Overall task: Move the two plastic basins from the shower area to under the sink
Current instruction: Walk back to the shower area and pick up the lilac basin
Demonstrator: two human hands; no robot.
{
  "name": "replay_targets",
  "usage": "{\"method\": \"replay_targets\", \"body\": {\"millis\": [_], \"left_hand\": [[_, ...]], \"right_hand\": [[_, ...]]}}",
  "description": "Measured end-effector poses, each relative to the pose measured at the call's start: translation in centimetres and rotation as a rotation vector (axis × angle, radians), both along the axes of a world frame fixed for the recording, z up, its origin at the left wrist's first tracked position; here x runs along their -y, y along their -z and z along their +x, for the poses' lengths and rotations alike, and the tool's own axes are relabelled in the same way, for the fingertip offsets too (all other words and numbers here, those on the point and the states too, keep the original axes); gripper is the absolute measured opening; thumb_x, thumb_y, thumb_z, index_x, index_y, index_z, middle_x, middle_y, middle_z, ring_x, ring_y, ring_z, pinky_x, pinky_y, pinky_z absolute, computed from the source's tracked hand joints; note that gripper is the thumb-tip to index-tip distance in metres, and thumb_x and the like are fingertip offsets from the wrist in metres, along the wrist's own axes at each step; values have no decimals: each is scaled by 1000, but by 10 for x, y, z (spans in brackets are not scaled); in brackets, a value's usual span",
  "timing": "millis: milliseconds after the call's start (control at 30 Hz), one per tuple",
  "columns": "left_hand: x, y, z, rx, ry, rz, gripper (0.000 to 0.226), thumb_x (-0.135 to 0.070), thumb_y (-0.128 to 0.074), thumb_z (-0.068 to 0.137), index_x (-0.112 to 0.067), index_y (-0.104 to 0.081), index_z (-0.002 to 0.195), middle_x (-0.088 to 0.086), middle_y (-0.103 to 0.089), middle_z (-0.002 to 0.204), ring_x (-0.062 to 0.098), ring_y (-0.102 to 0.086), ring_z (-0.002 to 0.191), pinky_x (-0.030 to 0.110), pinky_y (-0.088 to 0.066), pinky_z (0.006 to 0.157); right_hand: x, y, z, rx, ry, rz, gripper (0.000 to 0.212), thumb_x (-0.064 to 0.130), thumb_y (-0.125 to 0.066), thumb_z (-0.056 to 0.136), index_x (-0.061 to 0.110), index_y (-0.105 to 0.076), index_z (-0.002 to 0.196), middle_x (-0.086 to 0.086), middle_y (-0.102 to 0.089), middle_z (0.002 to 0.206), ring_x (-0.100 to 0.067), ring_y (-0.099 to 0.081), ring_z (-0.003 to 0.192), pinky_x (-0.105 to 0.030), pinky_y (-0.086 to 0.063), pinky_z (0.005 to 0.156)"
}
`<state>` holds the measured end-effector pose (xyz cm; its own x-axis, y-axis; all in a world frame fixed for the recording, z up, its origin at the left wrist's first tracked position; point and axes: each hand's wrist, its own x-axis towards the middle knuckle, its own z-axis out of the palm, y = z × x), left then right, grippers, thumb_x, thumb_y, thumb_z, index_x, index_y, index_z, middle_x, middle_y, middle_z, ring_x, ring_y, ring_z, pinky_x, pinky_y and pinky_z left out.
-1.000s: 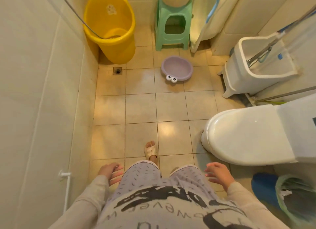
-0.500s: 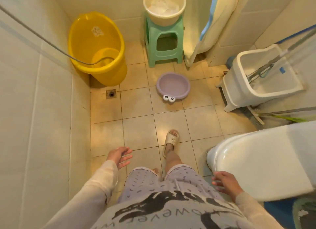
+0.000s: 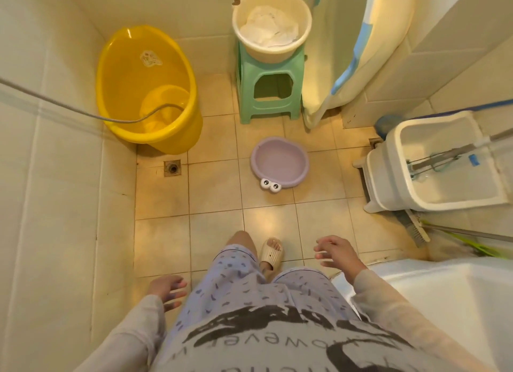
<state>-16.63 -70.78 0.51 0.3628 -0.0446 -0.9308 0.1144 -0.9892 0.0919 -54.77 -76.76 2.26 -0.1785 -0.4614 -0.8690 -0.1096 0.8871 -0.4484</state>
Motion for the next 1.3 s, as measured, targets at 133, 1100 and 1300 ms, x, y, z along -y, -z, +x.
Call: {"method": "replay_targets", "body": {"millis": [133, 1100, 1300], "left_hand": [[59, 6, 2, 11, 56, 15, 17, -14, -48, 92, -3, -56, 103, 12, -61, 102, 27, -57, 88, 35, -44, 75], [416, 204, -111, -65, 816, -41, 12, -15, -47, 90, -9, -57, 94, 5, -62, 88, 15, -55, 68, 25, -42, 58], [446, 360, -152, -24, 731, -67, 17, -13, -50, 86, -8, -53, 102, 11, -58, 98, 23, -57, 79, 30, -43, 64]], "right_hand": [[38, 6, 3, -13, 0, 37, 20, 2, -49, 88, 2, -60, 104, -12, -62, 86, -20, -57, 68, -27, -46, 60], [244, 213, -35, -16, 373, 233, 16, 5, -49, 91, 5, -57, 104, -15, -61, 87, -28, -59, 76, -32, -49, 67], [297, 374, -61, -15, 391, 237, 19, 8, -52, 91, 10, -54, 110, -14, -56, 105, -27, -58, 89, -45, -54, 78]]}}
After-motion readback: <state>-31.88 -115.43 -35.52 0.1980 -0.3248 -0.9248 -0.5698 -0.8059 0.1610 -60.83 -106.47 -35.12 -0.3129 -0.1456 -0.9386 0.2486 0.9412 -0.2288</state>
